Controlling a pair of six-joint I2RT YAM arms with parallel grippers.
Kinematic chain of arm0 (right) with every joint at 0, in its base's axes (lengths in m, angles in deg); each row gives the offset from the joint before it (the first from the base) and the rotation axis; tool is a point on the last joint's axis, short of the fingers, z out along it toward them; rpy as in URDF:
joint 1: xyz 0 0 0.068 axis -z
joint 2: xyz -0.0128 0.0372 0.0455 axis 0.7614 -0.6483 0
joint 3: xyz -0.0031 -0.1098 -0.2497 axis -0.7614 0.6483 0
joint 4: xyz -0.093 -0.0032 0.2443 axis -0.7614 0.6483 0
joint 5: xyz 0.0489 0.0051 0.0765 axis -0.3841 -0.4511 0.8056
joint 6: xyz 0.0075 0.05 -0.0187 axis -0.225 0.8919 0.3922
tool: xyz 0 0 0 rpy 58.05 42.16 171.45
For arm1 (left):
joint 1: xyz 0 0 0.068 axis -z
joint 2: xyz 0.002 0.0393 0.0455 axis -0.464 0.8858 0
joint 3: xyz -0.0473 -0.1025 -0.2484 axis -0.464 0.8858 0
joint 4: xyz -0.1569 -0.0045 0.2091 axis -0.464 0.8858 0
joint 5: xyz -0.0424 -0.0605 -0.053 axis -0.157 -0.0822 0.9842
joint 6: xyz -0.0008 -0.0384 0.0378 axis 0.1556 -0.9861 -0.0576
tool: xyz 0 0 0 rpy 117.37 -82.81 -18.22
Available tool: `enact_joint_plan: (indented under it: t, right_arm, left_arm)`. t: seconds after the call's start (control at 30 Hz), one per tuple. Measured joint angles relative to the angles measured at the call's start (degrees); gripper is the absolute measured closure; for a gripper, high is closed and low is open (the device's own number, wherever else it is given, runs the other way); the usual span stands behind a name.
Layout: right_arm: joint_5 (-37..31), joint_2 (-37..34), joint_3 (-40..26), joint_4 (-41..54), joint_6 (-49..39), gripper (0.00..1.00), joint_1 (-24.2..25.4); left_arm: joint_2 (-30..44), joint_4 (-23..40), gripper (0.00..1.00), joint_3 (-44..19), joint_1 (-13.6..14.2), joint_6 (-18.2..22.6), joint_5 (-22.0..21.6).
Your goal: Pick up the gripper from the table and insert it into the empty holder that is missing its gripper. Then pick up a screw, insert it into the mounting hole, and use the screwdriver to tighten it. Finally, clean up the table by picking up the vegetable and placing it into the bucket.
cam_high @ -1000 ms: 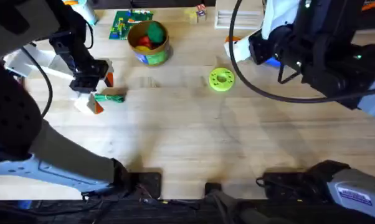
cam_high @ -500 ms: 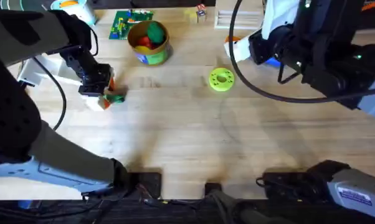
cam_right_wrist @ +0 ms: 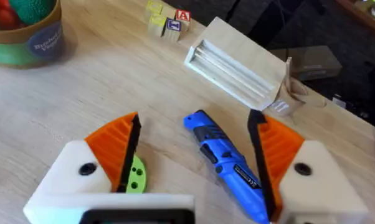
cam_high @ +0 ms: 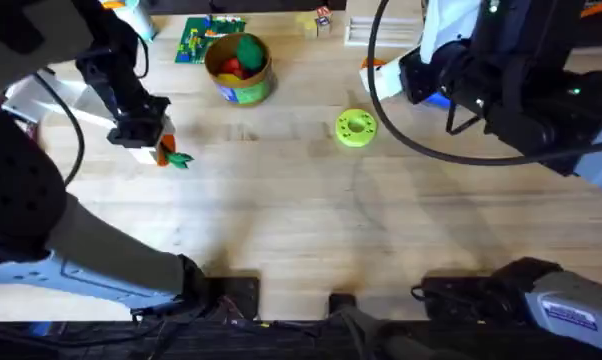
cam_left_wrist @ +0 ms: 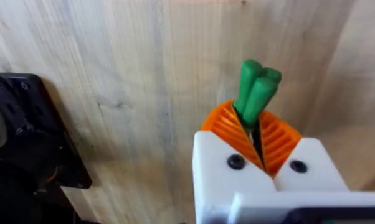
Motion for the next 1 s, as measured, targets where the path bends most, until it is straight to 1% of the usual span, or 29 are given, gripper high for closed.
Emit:
enact_joint_plan:
  t: [0.07, 0.13, 0.2, 0.27, 0.33, 0.43, 0.53, 0.6, 0.67, 0.7, 0.77, 0.9, 0.97, 1.0]
  right_arm:
    - [0.0, 0.0, 0.0, 0.0, 0.0, 0.011, 0.0]
    - [0.0, 0.0, 0.0, 0.0, 0.0, 0.010, 0.0]
    - [0.0, 0.0, 0.0, 0.0, 0.0, 0.010, 0.0]
    - [0.0, 0.0, 0.0, 0.0, 0.0, 0.010, 0.0]
    - [0.0, 0.0, 0.0, 0.0, 0.0, 0.011, 0.0]
    - [0.0, 0.0, 0.0, 0.0, 0.0, 0.010, 0.0]
    - [0.0, 0.0, 0.0, 0.0, 0.0, 0.010, 0.0]
    - [0.0, 0.0, 0.0, 0.0, 0.0, 0.010, 0.0]
    - [0.0, 0.0, 0.0, 0.0, 0.0, 0.010, 0.0]
    - [0.0, 0.0, 0.0, 0.0, 0.0, 0.009, 0.0]
    - [0.0, 0.0, 0.0, 0.0, 0.0, 0.009, 0.0]
    - [0.0, 0.0, 0.0, 0.0, 0.0, 0.009, 0.0]
    - [0.0, 0.0, 0.0, 0.0, 0.0, 0.009, 0.0]
    - [0.0, 0.0, 0.0, 0.0, 0.0, 0.009, 0.0]
  left_arm:
    - [0.0, 2.1, 0.979, -4.6, 0.4, 1.7, -0.9]
    - [0.0, 3.3, 0.979, -9.6, 1.2, 4.1, -2.4]
    - [0.0, 3.1, 0.979, -14.1, 2.7, 7.5, -3.6]
    - [0.0, 2.8, 0.980, -18.3, 4.8, 11.6, -4.3]
    - [0.0, 1.3, 0.980, -21.9, 7.2, 16.2, -4.4]
    - [0.0, -4.2, 0.980, -25.0, 11.5, 24.1, -3.1]
    - [0.0, -9.2, 0.980, -25.8, 16.5, 31.8, -1.2]
    - [0.0, -10.5, 0.980, -25.7, 19.2, 35.2, -0.4]
    - [0.0, -11.6, 0.980, -25.7, 21.1, 37.5, 0.2]
    - [0.0, -12.2, 0.980, -25.7, 21.5, 38.1, 0.4]
    - [0.0, -12.8, 0.980, -25.7, 21.5, 38.4, 0.6]
    - [0.0, -12.5, 0.979, -25.7, 20.8, 38.3, 0.6]
    - [0.1, -11.3, 0.899, -25.7, 20.6, 37.7, 0.6]
    - [0.2, -10.9, 0.763, -25.7, 20.6, 37.4, 0.6]
